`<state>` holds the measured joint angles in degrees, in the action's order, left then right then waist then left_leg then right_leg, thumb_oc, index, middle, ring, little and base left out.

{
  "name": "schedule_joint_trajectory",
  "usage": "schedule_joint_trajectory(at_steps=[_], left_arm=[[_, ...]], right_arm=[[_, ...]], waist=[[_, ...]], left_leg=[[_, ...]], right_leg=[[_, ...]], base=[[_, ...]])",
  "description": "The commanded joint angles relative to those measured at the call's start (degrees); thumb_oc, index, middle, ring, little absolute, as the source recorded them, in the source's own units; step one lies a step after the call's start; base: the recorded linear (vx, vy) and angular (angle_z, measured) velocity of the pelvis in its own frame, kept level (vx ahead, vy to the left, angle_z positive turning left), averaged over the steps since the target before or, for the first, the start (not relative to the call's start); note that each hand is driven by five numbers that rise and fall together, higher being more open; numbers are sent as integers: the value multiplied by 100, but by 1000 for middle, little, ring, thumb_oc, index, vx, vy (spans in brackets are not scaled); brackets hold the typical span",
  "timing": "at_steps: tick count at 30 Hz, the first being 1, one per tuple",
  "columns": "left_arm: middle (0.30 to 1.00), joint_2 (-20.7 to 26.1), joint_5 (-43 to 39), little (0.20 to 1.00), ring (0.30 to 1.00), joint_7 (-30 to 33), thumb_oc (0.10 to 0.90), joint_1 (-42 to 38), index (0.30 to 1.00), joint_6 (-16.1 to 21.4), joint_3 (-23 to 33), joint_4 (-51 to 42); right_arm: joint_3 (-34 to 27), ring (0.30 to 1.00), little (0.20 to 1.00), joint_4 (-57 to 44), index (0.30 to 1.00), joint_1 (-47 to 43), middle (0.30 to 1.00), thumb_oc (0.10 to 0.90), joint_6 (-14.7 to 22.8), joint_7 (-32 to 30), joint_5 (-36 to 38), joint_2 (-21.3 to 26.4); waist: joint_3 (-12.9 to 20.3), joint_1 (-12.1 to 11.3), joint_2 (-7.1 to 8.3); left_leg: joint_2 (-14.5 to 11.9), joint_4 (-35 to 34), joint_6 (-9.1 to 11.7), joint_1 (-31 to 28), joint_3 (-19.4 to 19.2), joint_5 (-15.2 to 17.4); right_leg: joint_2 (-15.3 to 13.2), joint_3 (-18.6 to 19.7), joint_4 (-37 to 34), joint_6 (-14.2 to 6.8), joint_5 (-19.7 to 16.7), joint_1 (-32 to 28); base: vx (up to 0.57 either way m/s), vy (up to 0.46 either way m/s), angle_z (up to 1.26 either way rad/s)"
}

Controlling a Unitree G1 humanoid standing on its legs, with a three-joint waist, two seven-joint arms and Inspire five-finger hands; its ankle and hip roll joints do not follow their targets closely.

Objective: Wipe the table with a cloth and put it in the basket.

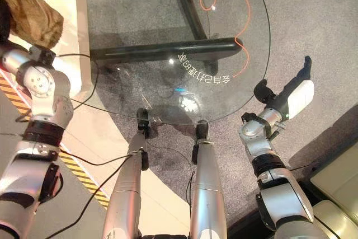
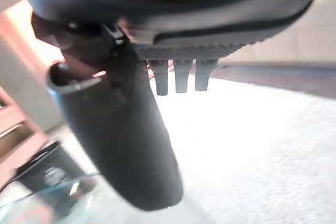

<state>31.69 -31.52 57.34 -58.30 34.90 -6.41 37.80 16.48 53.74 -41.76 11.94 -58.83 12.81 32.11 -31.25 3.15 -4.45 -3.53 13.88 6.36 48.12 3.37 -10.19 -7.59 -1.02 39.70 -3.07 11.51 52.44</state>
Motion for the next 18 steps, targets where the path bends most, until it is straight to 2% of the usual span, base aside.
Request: schedule_joint_trajectory(at_steps=[1,3,8,12,18], left_arm=[[300,803,680,200,300,364,100,-988,300,253,-128,204],[300,917,770,200,300,499,100,-1173,300,110,-287,481],[300,1072,857,200,300,534,100,-1471,300,-212,-580,1161],[300,1078,887,200,300,589,100,-1589,300,-589,-736,1599],[300,1169,770,200,300,482,100,-1673,300,-825,-773,2148]], right_arm=[[-347,900,900,355,900,-196,900,800,501,-79,368,328],[-392,900,900,716,900,-196,900,800,553,96,451,308],[-387,900,900,1483,900,-191,900,800,409,469,502,198],[-353,900,900,1794,900,-136,900,800,68,725,532,137],[-224,900,900,1994,900,-63,900,800,-251,992,483,84]], waist=[[145,2,150],[145,15,146],[145,29,152],[145,51,167],[145,93,202]], left_leg=[[459,623,-540,-354,-518,1192],[445,644,-538,-335,-525,1198],[419,668,-537,-330,-544,1207],[418,691,-542,-299,-542,1205],[414,744,-546,-252,-545,1211]], right_leg=[[463,-243,-1515,66,-768,-453],[468,-241,-1518,76,-769,-442],[481,-246,-1514,104,-756,-443],[498,-250,-1496,127,-735,-420],[513,-242,-1471,152,-722,-371]], base=[[0,0,0],[0,0,0],[0,0,0],[9,17,0],[13,23,0]])
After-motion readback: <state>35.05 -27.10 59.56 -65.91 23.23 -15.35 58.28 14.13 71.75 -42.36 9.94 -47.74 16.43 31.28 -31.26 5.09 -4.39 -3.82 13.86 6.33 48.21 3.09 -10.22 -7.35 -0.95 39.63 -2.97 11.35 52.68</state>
